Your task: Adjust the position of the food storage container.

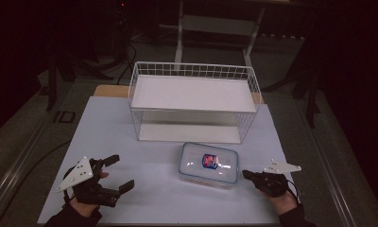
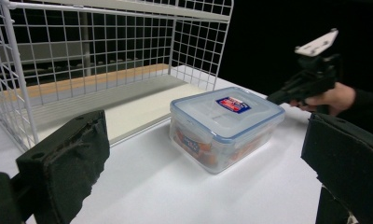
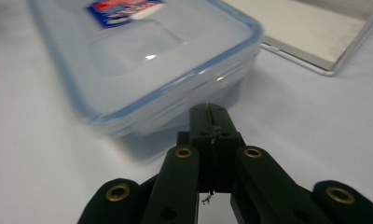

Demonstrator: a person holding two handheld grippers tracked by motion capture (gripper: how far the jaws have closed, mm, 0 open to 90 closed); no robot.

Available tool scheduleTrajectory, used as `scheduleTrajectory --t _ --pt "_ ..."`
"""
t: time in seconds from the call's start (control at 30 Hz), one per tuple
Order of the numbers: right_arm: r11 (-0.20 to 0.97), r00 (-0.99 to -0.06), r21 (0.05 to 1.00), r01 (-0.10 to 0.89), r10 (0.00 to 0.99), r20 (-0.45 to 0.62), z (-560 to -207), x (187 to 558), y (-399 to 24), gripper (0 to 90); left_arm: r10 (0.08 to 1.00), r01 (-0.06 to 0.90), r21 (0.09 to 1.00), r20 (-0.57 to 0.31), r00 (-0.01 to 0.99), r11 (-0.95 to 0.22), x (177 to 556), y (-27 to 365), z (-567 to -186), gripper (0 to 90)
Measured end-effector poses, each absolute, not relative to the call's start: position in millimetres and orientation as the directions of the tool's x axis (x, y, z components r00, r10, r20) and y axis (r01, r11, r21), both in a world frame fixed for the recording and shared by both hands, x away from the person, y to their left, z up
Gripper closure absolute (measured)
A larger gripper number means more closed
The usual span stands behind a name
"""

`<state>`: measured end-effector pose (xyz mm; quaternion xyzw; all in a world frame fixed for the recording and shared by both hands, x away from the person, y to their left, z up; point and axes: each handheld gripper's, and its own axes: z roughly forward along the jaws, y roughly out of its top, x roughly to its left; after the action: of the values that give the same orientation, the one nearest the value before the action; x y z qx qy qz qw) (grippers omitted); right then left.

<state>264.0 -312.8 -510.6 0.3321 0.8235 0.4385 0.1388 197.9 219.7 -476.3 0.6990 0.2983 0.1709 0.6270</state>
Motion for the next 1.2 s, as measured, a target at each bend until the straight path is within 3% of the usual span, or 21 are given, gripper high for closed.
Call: scheduleTrajectory --t 0.27,0.53,0.67,1.2 --pt "0.390 -0.795 0.831 0.397 0.598 0.099 -501 235 -304 90.0 0.632 0.204 0.978 -0.132 0.763 -0.042 199 218 -477 0.9" --pt "0.555 -0.875 0.743 0.374 0.477 0.084 -520 240 -271 90.0 0.632 0.205 0.978 -0.134 0.763 -0.040 199 219 -477 0.9" --pt "0.540 -0.858 0.734 0.412 0.501 0.114 -526 251 -271 90.0 0.632 0.208 0.977 -0.135 0.763 -0.042 199 219 -478 0.9" --pt "0.519 -0.815 0.738 0.430 0.576 0.070 -528 269 -285 90.0 0.630 0.210 0.977 -0.137 0.764 -0.043 199 219 -478 0.9"
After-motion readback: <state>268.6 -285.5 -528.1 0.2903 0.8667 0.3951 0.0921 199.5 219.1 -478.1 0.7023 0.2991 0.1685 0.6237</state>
